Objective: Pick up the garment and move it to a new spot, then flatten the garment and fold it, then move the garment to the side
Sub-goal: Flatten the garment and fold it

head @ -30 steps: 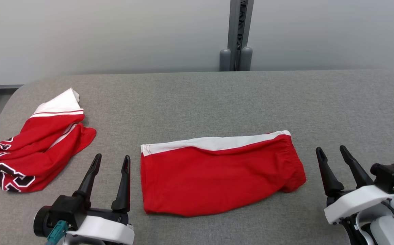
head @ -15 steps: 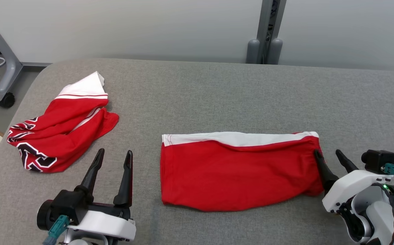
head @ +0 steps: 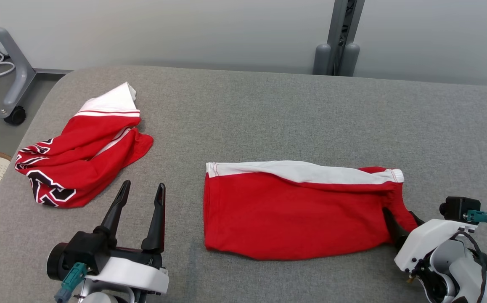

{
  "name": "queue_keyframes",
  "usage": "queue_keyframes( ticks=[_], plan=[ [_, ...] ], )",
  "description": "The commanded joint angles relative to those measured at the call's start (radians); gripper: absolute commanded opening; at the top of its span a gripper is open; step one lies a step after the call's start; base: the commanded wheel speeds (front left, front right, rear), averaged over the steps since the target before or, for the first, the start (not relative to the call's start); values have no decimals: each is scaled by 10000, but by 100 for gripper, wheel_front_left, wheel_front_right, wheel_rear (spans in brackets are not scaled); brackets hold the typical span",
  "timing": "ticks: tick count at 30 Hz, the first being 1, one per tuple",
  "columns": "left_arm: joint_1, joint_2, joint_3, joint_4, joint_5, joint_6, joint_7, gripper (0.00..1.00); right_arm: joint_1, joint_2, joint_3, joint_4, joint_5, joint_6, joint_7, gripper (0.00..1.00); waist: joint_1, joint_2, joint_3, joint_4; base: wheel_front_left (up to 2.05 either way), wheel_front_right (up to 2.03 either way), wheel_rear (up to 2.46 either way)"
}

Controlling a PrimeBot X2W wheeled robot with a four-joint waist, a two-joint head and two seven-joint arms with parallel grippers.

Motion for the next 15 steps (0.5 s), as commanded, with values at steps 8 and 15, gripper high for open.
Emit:
queue_keyframes(
  ticks=[8,15],
  plan=[
    [-146,-56,85,64,227,-182,-35,100,-159,48,392,200,1108,3,-36,100,0,-1,-23,122,0,0,0],
    [-175,-99,70,104,310,-263,-35,100,-369,118,771,652,1575,3,-149,34,0,-1,-53,196,0,0,0]
  ],
)
